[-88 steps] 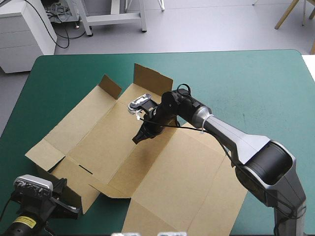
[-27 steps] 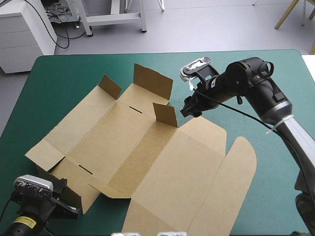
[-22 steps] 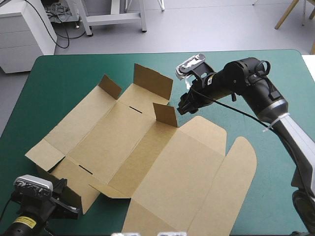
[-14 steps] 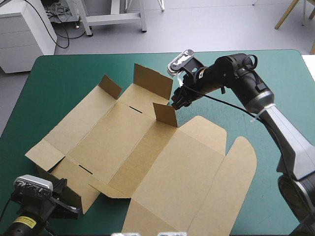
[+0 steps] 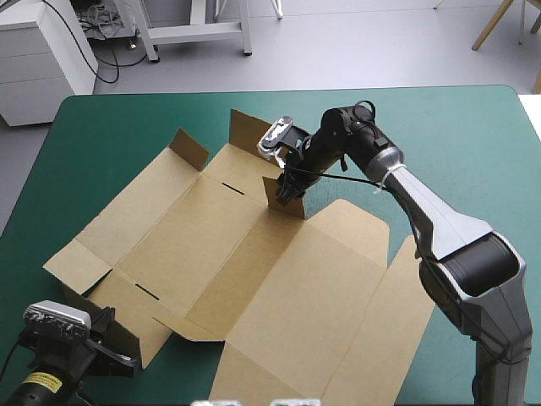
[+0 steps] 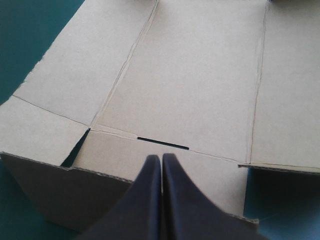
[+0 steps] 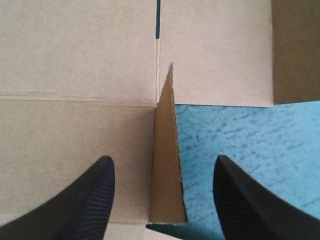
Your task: Fold the box
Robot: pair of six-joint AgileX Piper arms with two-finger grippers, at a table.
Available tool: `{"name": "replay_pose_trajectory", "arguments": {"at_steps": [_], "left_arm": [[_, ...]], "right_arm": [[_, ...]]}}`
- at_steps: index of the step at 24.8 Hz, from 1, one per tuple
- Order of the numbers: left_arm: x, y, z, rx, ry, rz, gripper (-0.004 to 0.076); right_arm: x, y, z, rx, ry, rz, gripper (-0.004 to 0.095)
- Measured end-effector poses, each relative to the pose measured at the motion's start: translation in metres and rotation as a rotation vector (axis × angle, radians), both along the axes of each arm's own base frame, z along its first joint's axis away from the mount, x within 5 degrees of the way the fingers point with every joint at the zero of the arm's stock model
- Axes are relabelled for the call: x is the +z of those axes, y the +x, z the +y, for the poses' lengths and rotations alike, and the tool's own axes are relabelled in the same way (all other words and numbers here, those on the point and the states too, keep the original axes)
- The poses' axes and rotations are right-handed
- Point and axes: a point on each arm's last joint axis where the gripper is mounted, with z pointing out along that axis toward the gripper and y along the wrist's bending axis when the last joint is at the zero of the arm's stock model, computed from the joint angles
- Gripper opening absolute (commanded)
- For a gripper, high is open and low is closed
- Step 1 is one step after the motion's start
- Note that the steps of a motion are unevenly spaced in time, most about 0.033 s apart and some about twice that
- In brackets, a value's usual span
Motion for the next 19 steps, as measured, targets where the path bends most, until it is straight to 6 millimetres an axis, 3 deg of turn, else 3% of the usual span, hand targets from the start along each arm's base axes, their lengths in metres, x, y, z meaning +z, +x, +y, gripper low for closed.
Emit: {"name": "replay_pose_trajectory", "arguments": {"at_steps": [7,11,19], "left_arm": [[0.0,0.0,0.0,0.0,0.0,0.0,-0.001],[0.0,0.0,0.0,0.0,0.0,0.0,-0.001],[0.0,0.0,0.0,0.0,0.0,0.0,-0.001]], "right_arm": [[-0.04,0.017,0.01,0.016,-0.026,0.027,0.0529],[-0.044,0.021,0.011,0.007,-0.019,0.011,0.0485],[-0.047,0.021,0.011,0.012,-0.035,0.019,0.0039]]}}
